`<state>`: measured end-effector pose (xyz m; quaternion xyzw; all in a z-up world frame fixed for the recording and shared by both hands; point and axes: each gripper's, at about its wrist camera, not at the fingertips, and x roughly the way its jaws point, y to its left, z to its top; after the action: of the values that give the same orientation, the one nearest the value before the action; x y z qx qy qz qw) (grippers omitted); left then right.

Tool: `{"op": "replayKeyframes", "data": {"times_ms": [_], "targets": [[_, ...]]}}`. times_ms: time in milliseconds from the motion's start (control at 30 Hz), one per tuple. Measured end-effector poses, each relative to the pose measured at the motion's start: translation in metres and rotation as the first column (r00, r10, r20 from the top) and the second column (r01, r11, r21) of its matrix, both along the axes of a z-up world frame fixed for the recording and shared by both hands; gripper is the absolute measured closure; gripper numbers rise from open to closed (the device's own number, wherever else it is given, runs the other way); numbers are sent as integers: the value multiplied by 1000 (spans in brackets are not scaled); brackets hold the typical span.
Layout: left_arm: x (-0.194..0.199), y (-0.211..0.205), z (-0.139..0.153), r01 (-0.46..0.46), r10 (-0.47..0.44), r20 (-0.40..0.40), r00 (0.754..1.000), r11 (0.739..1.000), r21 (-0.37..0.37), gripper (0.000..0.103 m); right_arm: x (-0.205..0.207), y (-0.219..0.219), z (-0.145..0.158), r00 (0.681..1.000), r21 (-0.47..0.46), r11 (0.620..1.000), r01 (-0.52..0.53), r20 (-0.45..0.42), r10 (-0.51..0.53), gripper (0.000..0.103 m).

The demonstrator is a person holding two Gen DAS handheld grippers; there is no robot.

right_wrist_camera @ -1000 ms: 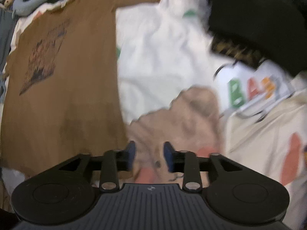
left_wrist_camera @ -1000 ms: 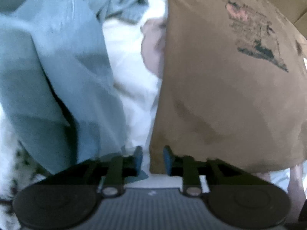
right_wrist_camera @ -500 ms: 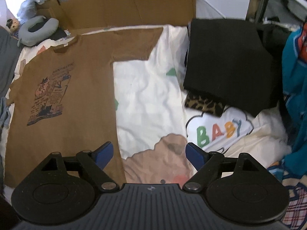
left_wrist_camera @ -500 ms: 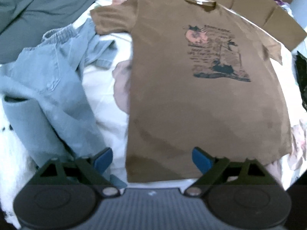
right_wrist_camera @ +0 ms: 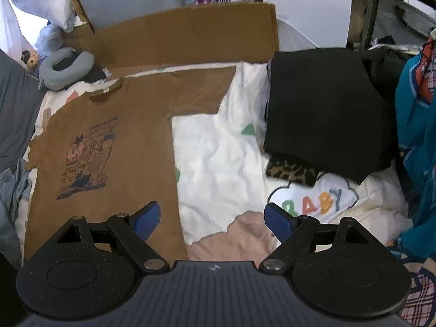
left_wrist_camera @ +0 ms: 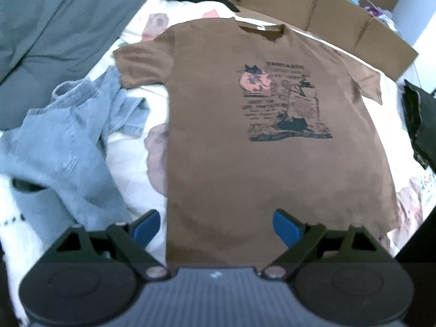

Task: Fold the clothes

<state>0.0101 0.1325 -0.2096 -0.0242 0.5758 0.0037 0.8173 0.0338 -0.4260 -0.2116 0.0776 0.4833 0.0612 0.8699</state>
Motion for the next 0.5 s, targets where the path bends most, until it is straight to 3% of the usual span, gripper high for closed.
{"op": "replayKeyframes", "data": {"times_ms": [200,333,500], "targets": [[22,-10,8,47,-47,18,999,998,36,12,6,-17,12,995,-16,995,99,31,-99,16],[41,-15,14,49,-52,32,998,996,71,13,11,-15,17,995,-67,995,79,62,-75,16],[70,-23,20,67,-71,40,997,994,87,14,20,-17,16,995,-31,997,76,68,-74,16]]}}
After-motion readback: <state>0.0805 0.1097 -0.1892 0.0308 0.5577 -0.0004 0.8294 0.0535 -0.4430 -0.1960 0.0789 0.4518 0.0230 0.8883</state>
